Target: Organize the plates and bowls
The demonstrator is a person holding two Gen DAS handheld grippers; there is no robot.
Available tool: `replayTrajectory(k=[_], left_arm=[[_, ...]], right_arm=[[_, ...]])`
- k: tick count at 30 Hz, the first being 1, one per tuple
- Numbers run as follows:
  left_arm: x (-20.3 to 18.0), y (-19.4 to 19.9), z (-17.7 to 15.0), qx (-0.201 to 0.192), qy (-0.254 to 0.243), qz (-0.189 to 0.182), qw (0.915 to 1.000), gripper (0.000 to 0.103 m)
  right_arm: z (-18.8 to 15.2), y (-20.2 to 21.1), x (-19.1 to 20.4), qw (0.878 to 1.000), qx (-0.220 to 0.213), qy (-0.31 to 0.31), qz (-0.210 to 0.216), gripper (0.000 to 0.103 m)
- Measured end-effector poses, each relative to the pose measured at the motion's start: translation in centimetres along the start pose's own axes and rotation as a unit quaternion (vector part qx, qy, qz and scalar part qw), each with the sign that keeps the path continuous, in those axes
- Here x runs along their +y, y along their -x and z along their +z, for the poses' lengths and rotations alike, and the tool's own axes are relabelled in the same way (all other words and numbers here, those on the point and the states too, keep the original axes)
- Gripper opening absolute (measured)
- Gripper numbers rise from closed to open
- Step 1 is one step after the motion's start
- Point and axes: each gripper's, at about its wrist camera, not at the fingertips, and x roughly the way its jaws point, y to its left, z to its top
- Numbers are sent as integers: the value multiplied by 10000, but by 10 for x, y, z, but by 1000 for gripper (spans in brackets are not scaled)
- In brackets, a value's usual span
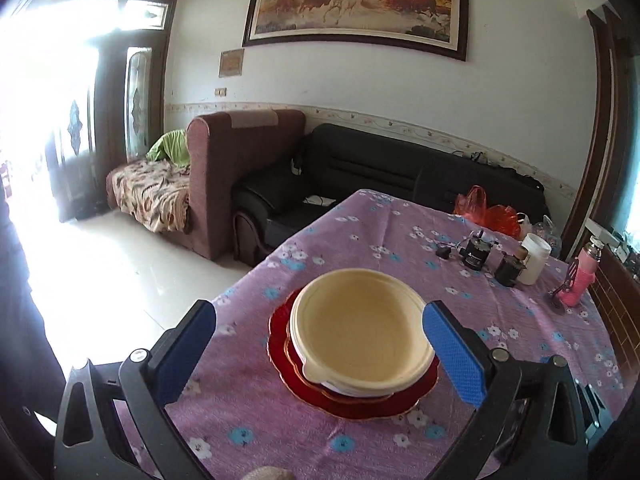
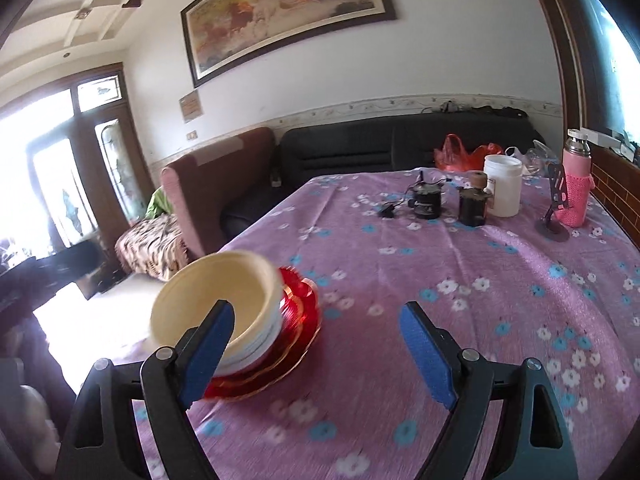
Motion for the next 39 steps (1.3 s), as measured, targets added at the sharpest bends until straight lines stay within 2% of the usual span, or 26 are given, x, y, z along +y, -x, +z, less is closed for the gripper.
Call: replayTrajectory(k=[4, 10, 17, 26, 39], left_arm=[[6, -2, -6, 119, 68, 49, 9999, 103], [23, 5, -9, -38, 112, 185, 9998, 103], [34, 8, -10, -55, 189, 127, 9997, 103], [41, -4, -13, 116, 178, 369, 9991, 103], [42, -13, -18, 257, 152, 476, 9984, 103]], right_arm=[[-15, 8, 12, 9997, 128, 181, -51, 88], [-28, 3, 28, 9987, 370, 350, -62, 88], [-30, -1, 49, 9973, 423, 605, -32, 88], [-30, -7, 64, 9959, 501, 747, -38, 88], [-31, -15, 75, 9943, 537, 918, -48, 88]])
